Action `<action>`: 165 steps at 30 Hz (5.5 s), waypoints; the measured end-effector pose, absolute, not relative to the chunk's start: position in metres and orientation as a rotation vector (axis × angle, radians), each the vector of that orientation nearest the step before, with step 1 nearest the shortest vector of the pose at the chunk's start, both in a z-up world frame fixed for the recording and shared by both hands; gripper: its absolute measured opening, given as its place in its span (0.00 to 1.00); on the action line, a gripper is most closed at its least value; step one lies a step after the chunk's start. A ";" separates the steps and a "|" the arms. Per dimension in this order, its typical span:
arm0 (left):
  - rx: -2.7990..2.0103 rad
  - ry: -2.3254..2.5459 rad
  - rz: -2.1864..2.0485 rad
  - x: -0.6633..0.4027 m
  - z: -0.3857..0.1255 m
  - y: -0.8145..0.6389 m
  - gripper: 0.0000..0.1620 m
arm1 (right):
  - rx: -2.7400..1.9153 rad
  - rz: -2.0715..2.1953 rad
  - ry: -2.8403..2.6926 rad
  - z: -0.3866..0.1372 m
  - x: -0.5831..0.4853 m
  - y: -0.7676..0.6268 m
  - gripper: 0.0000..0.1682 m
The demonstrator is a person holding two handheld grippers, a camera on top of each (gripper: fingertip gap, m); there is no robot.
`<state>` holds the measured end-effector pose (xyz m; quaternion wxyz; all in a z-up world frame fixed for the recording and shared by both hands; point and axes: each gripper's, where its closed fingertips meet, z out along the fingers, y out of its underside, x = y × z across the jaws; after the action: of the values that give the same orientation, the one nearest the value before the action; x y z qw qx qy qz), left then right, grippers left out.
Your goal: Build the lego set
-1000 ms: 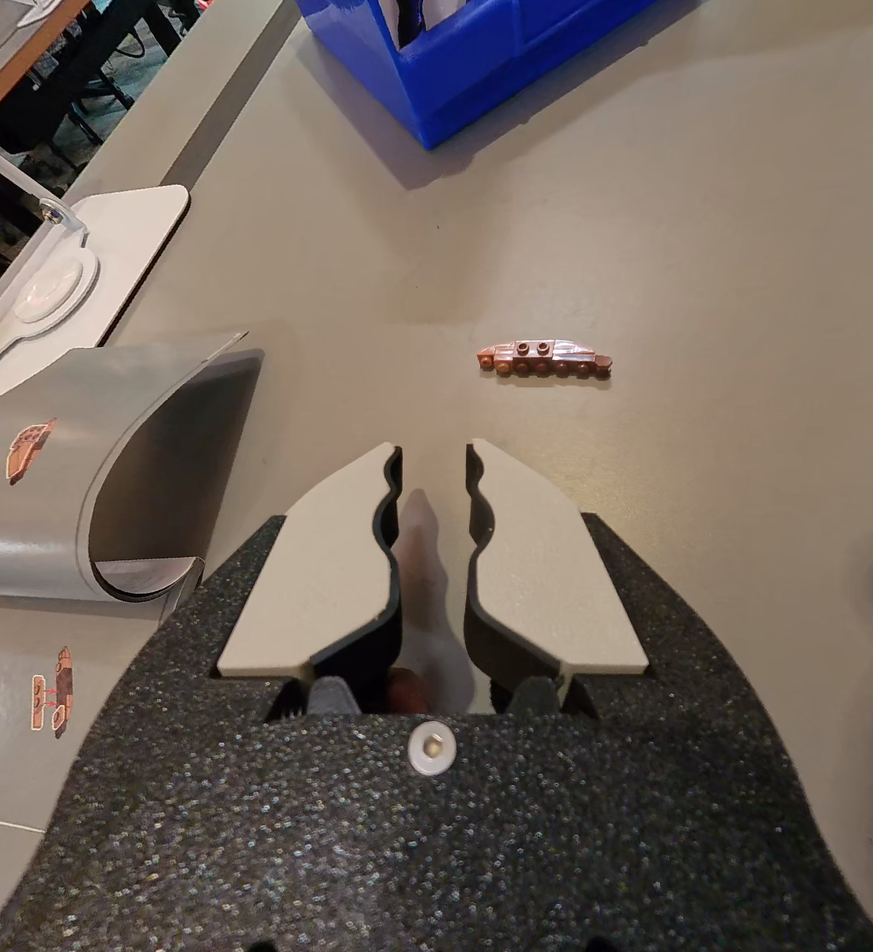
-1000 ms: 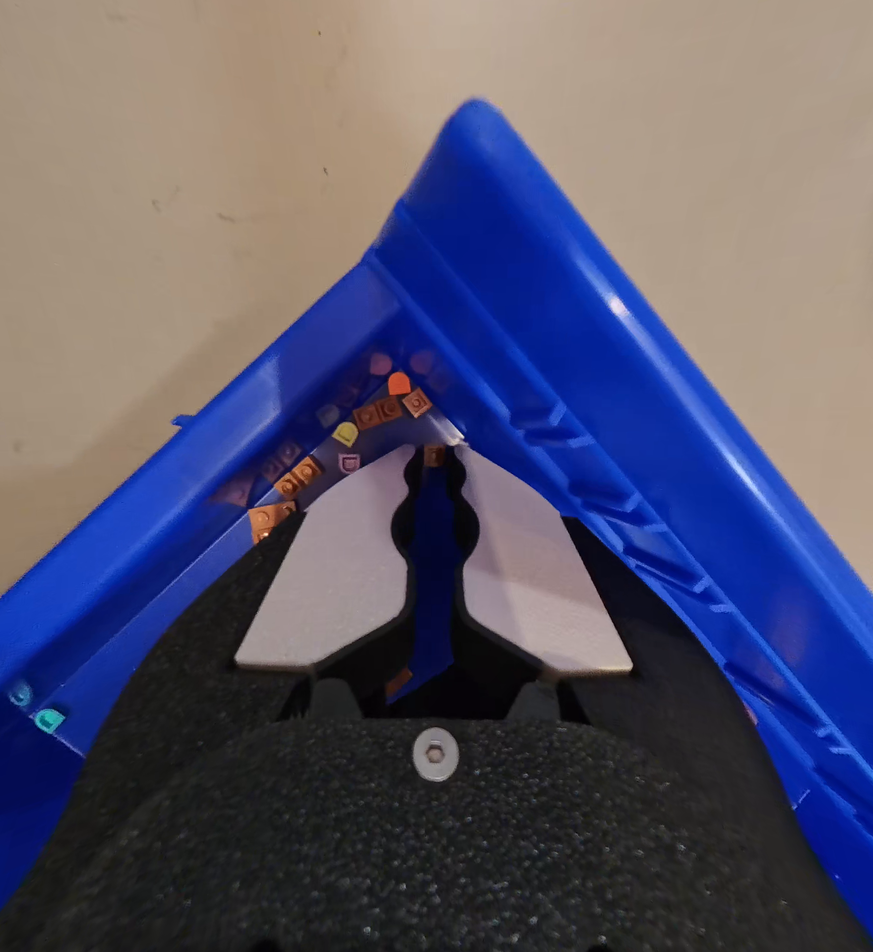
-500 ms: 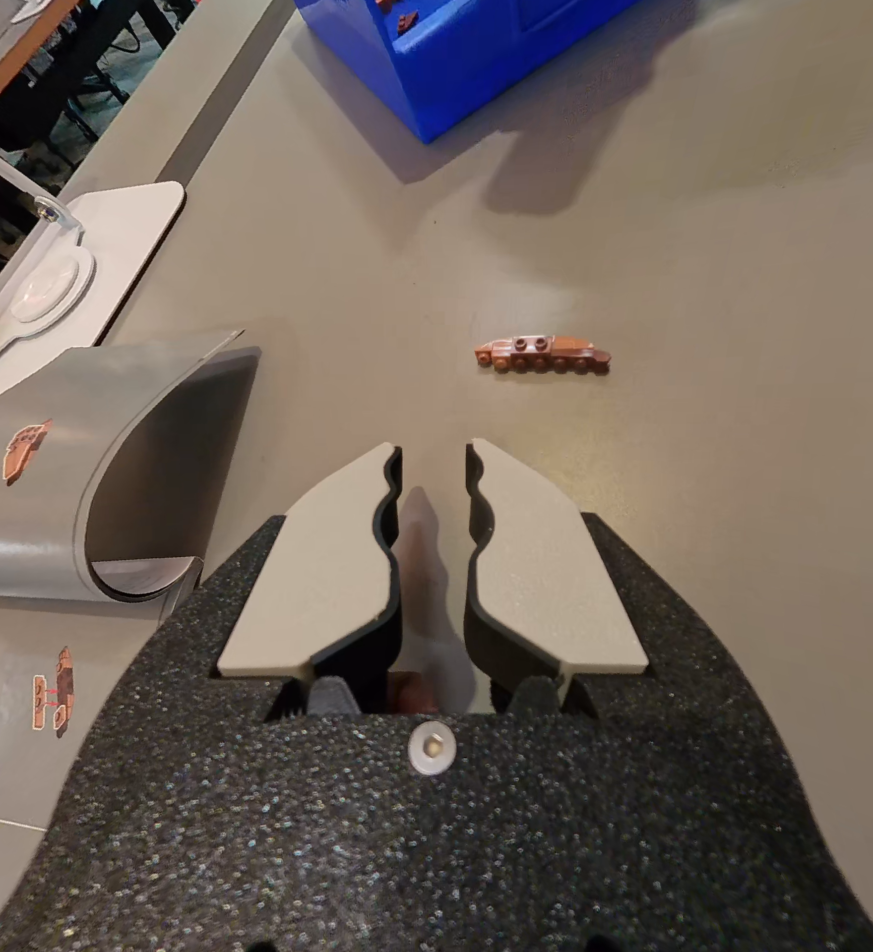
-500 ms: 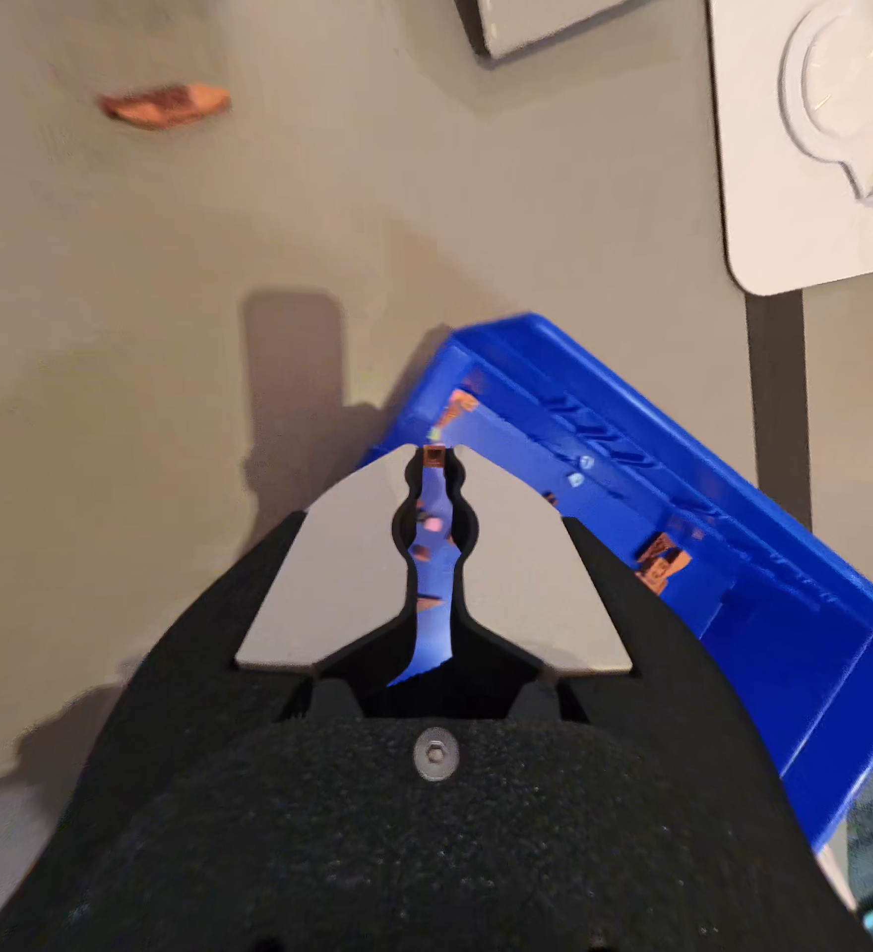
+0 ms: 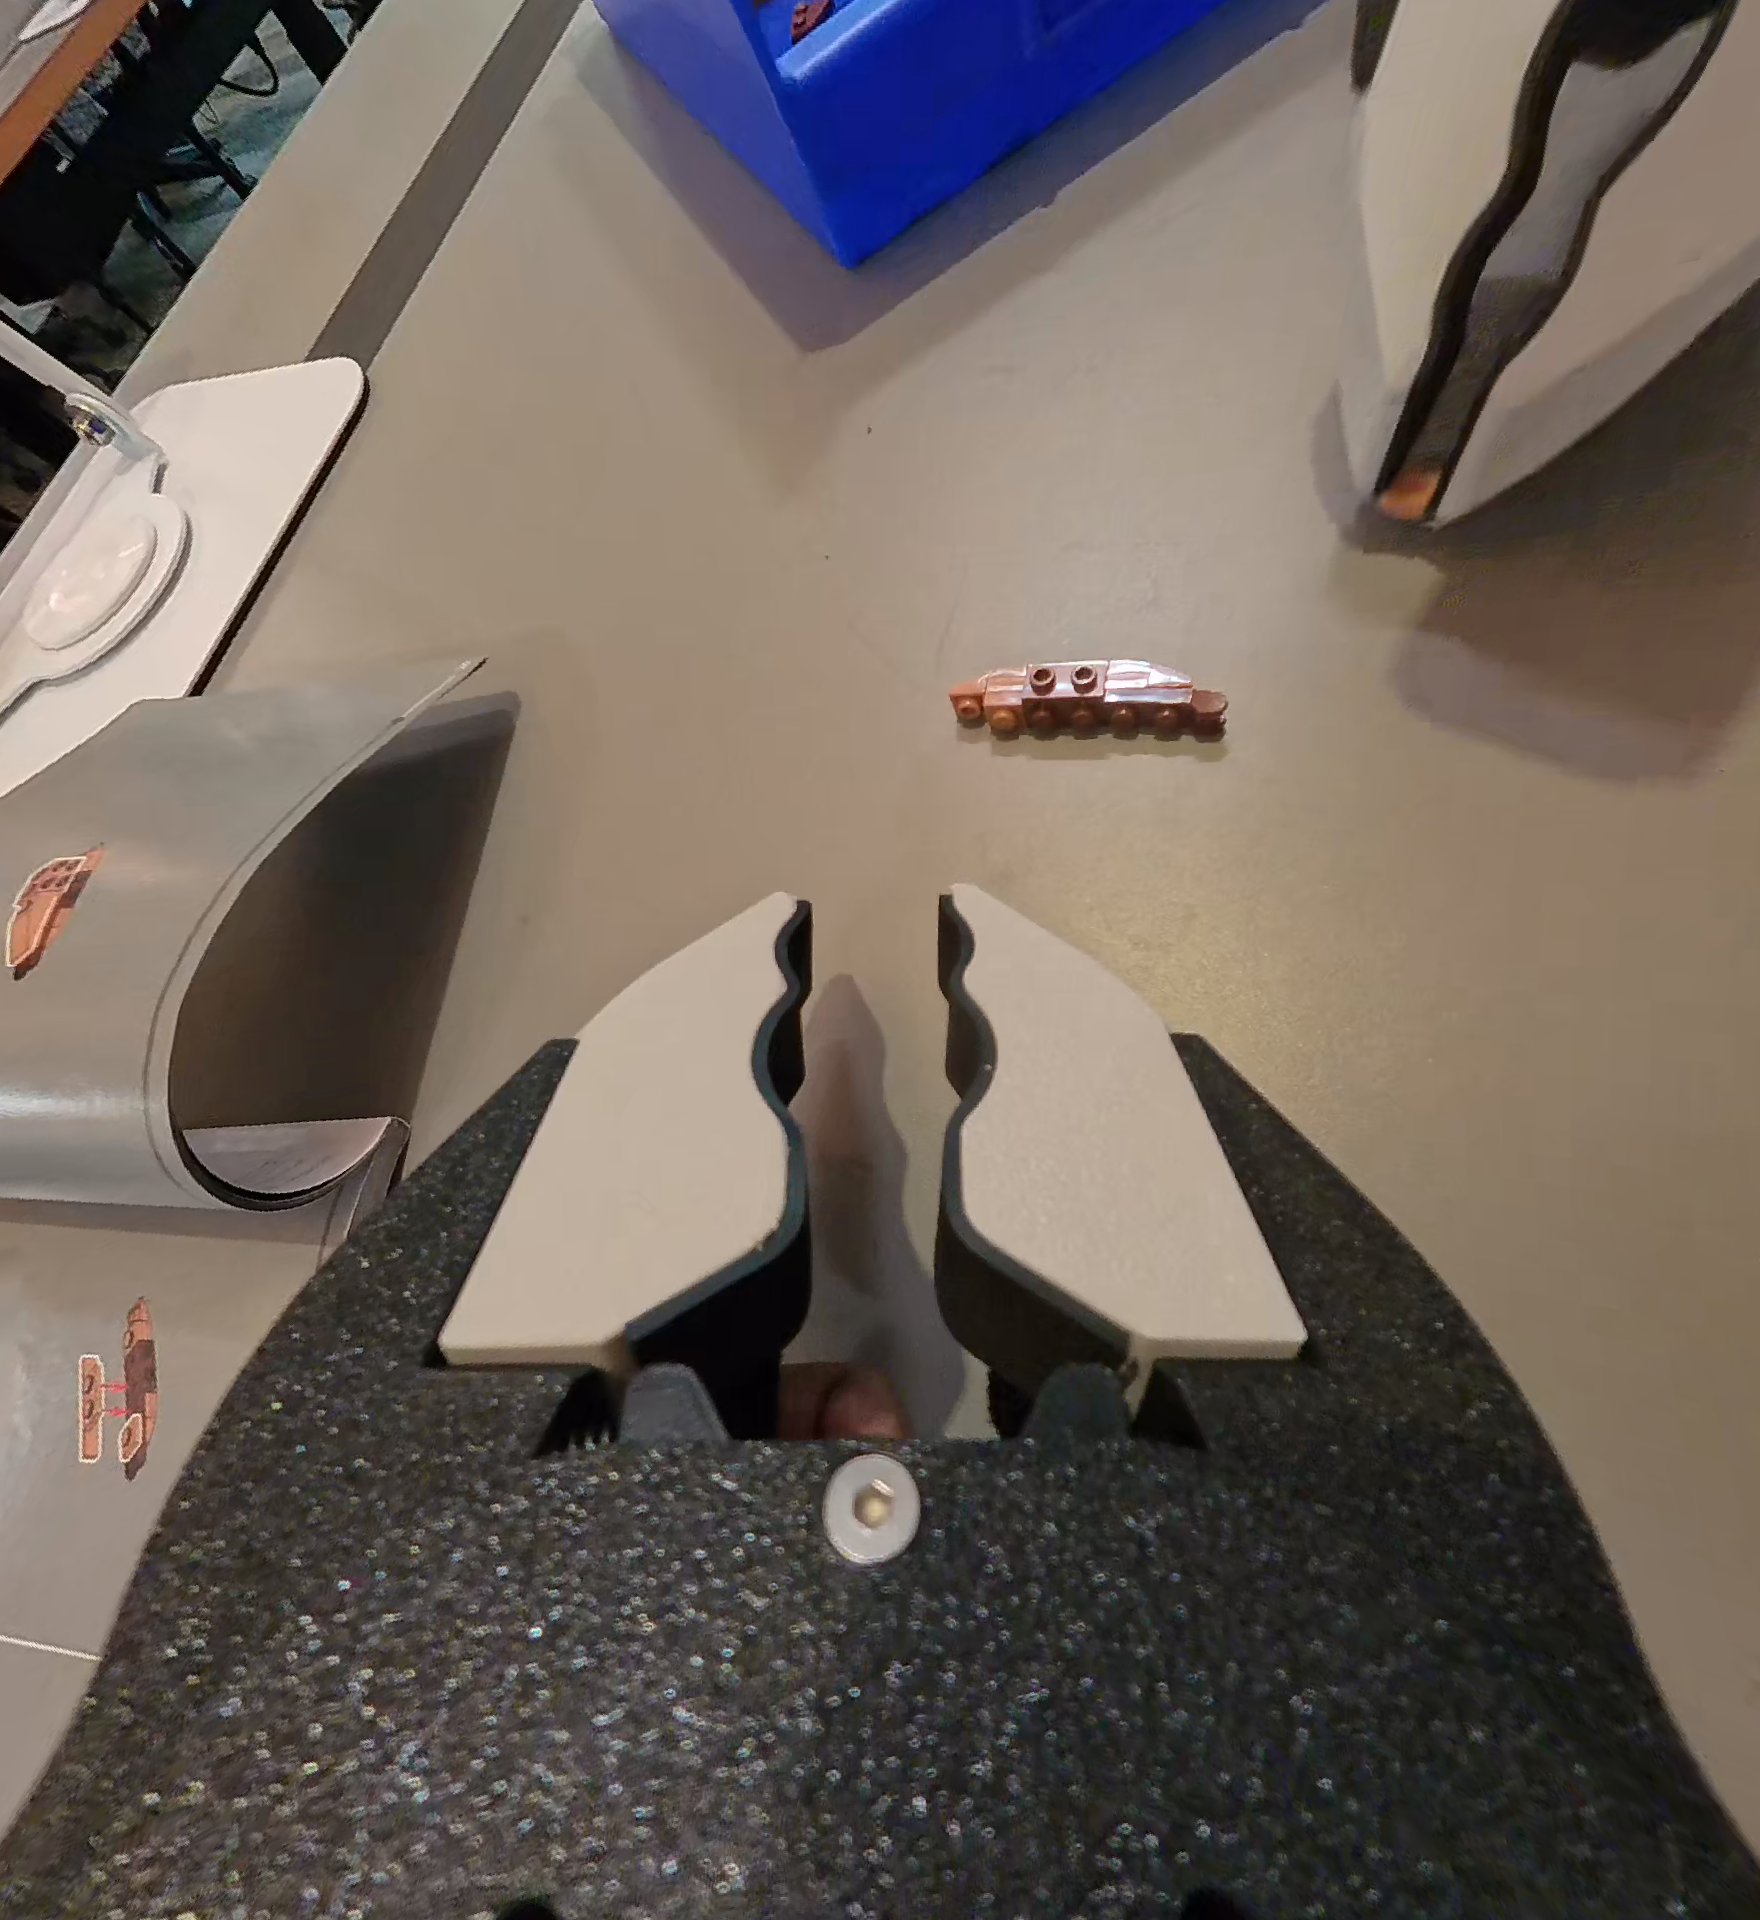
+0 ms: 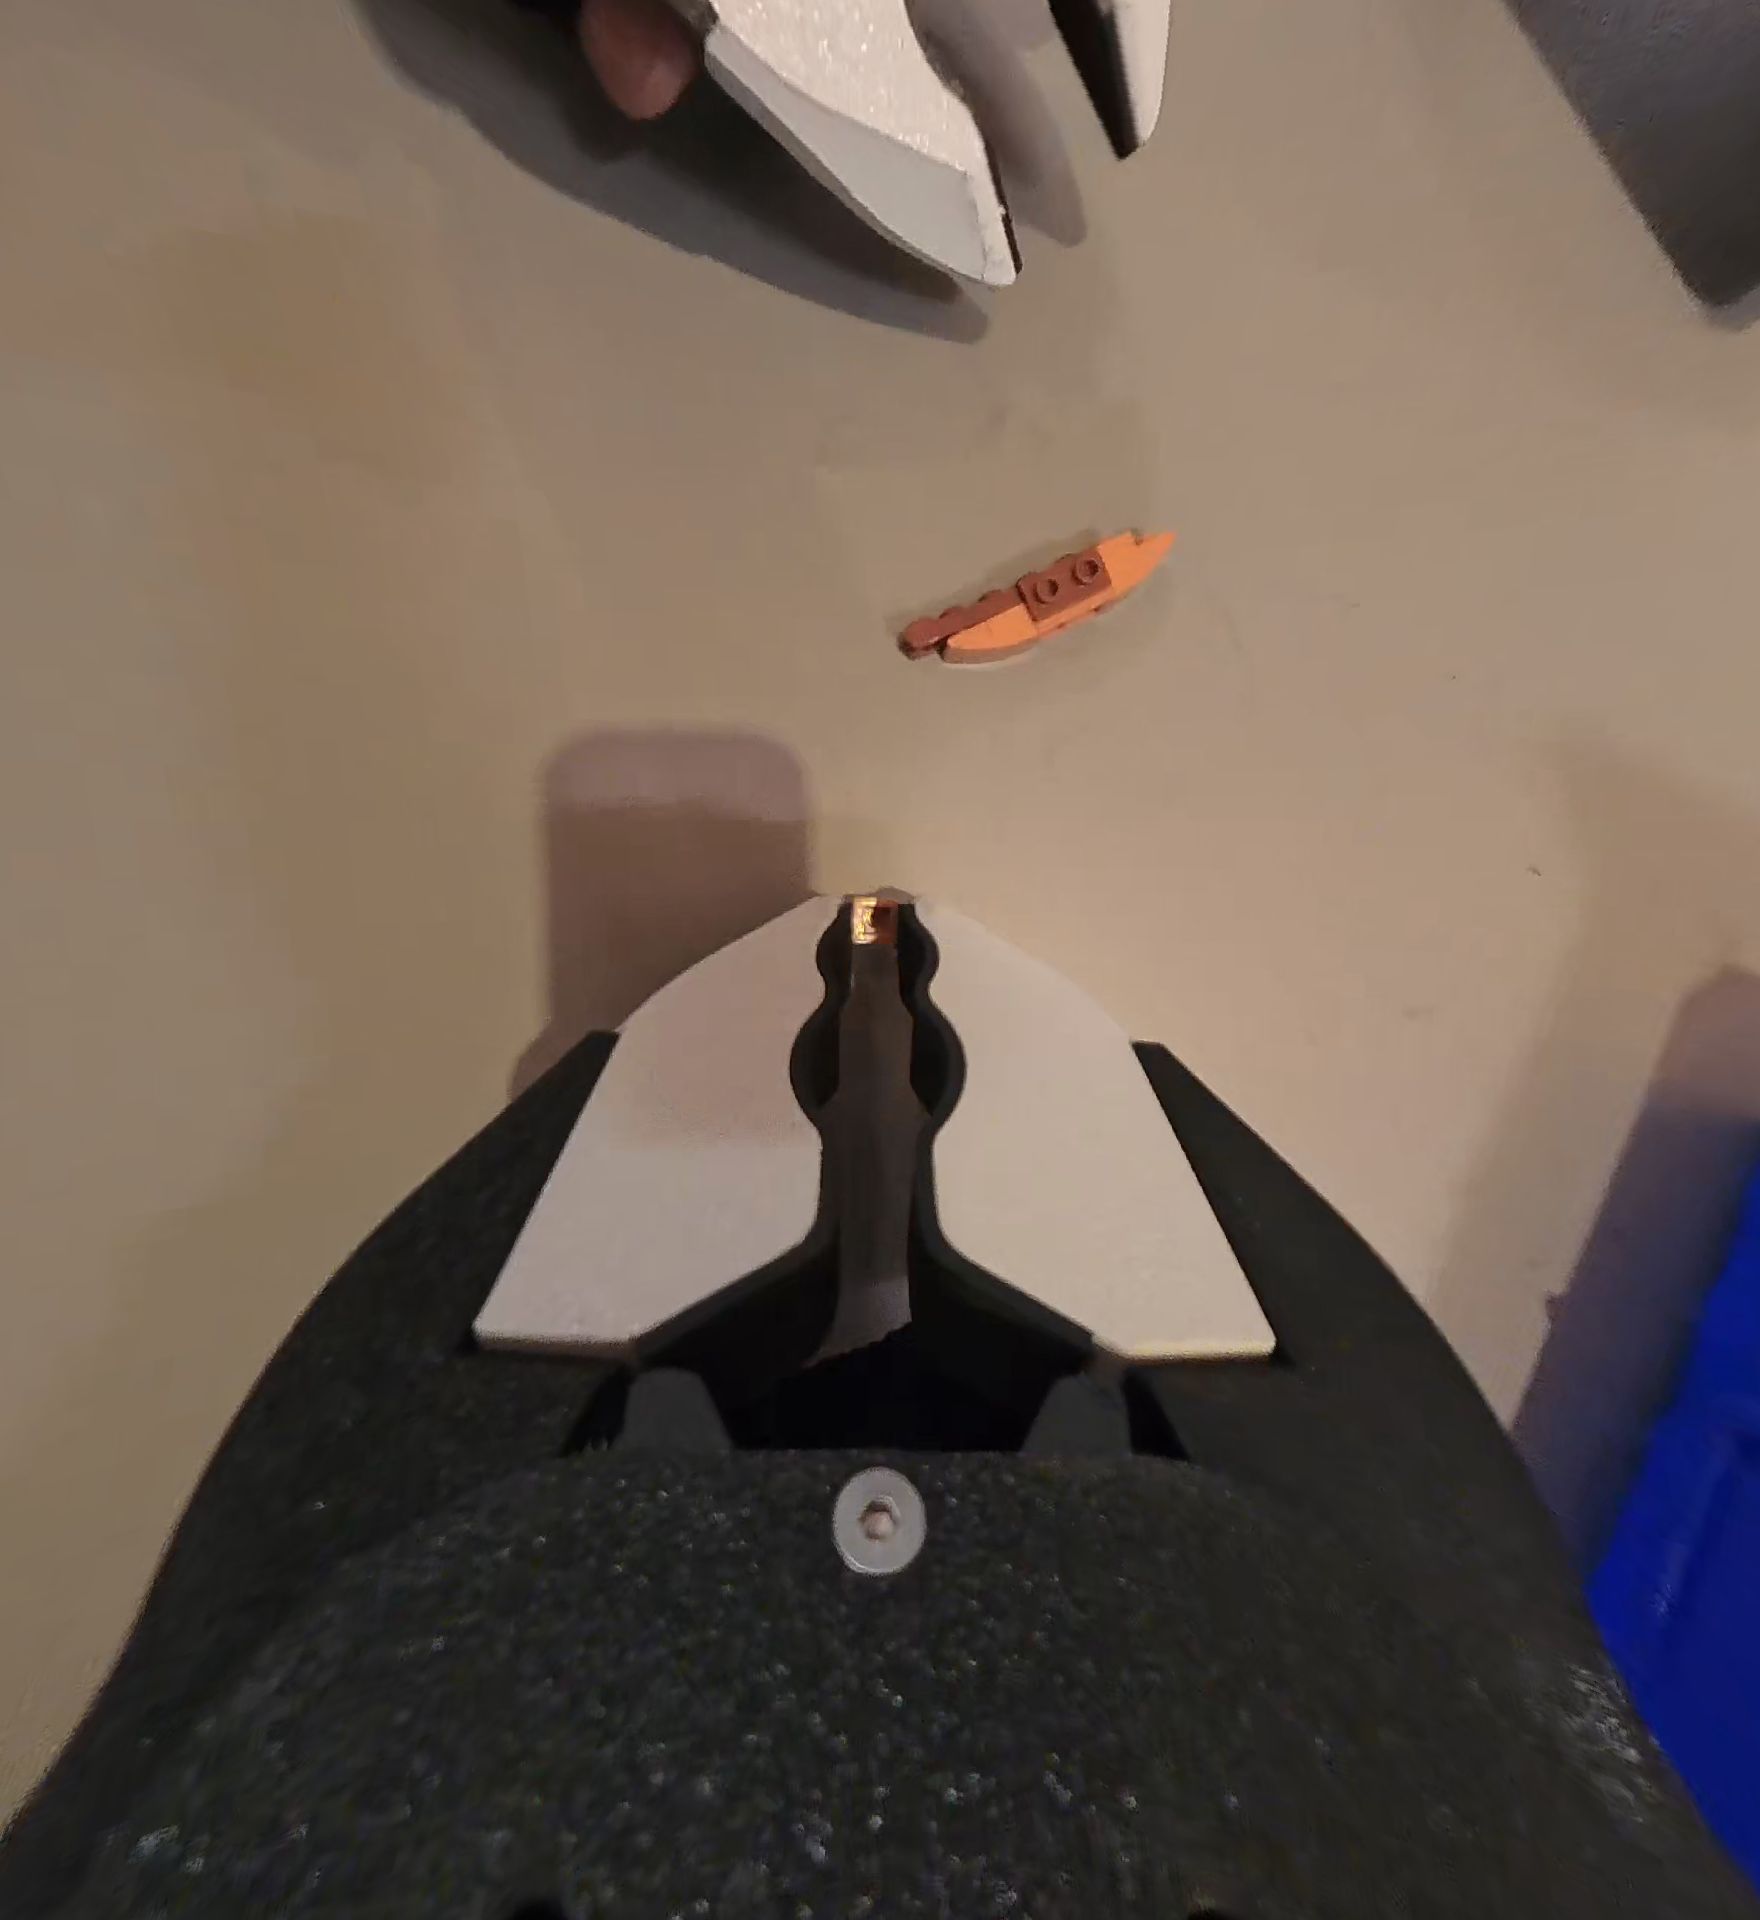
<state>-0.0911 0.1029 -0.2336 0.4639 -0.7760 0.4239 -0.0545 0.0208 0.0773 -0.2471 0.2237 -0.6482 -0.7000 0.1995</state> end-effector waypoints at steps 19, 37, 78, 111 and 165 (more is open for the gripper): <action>-1.905 1.048 -0.136 -0.091 -0.234 0.102 0.14 | -1.748 0.440 -1.793 -0.167 0.076 0.118 0.15; -1.943 1.025 -0.169 -0.092 -0.236 0.106 0.14 | -1.913 -0.095 -1.780 -0.150 0.213 0.358 0.13; -1.934 1.040 -0.174 -0.092 -0.235 0.104 0.13 | -2.128 -0.369 -2.532 -0.252 0.222 0.309 0.23; -1.906 1.057 -0.151 -0.090 -0.234 0.103 0.13 | -1.669 0.656 -2.533 -0.183 0.141 0.201 0.22; -1.901 1.063 -0.147 -0.090 -0.234 0.102 0.12 | -1.820 0.477 -2.296 -0.192 0.140 0.264 0.30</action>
<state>-0.0900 0.1016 -0.2338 0.4613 -0.7727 0.4319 -0.0597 0.1397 0.2643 -0.1917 0.0865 -0.6108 -0.7705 0.1602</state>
